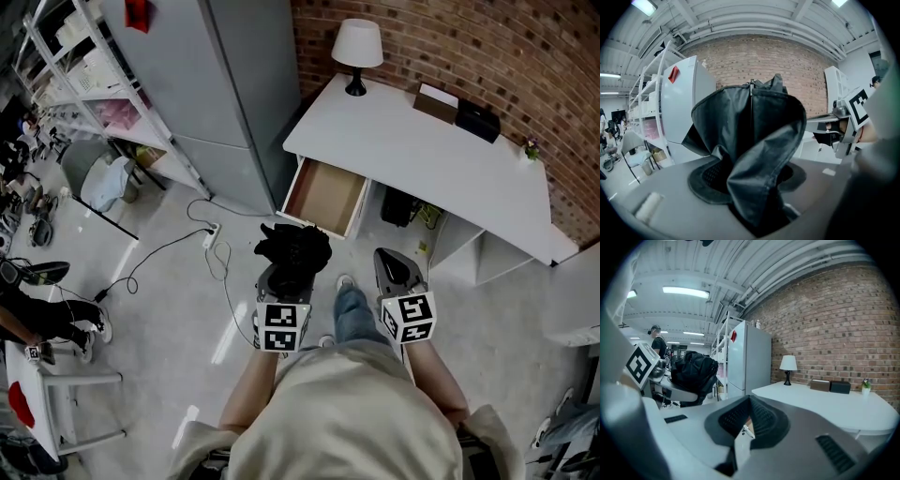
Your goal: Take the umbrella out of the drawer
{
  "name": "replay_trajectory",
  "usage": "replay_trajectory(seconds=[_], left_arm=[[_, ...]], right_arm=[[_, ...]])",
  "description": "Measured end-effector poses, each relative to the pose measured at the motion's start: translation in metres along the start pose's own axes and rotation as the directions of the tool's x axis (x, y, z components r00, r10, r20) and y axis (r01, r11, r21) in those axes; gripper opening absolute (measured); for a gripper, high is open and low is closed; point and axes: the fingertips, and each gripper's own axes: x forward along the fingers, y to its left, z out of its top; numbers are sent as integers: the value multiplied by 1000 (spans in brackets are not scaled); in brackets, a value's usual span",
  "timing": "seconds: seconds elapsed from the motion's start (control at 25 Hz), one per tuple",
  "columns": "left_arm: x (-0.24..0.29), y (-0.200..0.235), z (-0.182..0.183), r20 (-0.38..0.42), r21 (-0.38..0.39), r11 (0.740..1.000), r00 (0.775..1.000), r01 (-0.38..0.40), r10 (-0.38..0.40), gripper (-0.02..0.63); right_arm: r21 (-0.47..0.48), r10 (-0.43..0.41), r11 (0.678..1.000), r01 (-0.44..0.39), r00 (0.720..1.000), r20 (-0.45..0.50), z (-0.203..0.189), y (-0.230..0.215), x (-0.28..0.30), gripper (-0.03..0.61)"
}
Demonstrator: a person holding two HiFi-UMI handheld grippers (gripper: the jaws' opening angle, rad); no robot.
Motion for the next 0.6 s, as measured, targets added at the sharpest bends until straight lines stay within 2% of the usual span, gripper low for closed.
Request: replay_trajectory(seconds=[0.6], left_arm=[[8,2,2,-2,-3,1000,1000,9,-9,247]], right_arm=[[-22,-8,1000,8,1000,3,4,-6,5,2]])
